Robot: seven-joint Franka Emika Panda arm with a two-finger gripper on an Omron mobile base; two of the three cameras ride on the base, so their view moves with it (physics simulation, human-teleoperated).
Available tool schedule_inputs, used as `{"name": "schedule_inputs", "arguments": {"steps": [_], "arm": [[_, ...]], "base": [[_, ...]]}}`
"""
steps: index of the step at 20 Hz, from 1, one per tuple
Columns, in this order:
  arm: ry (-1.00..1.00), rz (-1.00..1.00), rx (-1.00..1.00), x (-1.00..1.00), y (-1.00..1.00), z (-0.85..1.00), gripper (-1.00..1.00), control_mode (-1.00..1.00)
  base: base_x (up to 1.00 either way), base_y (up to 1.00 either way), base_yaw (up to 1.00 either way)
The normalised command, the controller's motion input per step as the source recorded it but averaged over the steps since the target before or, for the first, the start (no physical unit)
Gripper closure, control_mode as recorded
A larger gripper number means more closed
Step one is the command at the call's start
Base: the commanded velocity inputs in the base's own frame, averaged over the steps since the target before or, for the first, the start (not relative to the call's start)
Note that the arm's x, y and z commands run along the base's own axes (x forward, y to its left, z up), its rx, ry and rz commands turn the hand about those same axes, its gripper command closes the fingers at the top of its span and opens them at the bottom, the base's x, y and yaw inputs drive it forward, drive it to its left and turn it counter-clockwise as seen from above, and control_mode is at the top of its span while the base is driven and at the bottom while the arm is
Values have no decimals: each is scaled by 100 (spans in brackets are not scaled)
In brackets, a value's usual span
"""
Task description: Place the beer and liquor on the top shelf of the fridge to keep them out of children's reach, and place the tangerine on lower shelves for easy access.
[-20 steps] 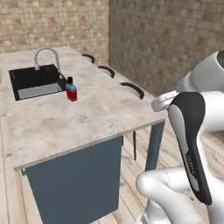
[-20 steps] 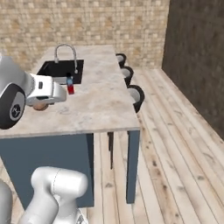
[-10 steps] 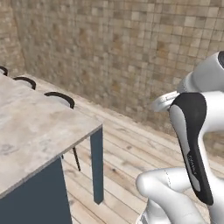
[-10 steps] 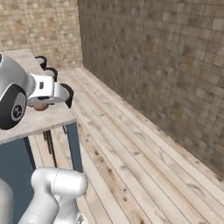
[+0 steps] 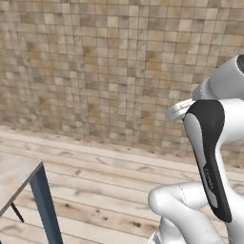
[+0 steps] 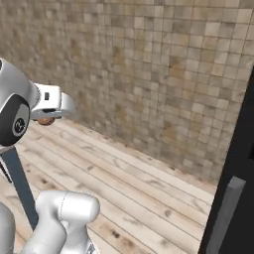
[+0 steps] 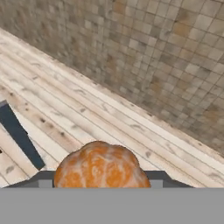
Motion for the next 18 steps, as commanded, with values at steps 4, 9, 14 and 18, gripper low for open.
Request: {"name": "schedule_inputs", "arguments": {"steps": [4,9,14,18], "arm": [[0,0,0,0,0,0,100,100],[0,0,0,0,0,0,100,100],[0,0,0,0,0,0,100,100],[0,0,0,0,0,0,100,100]], "base": [[1,-56,-66],[0,-59,-64],[0,-21,-62],[1,27,-51]]}}
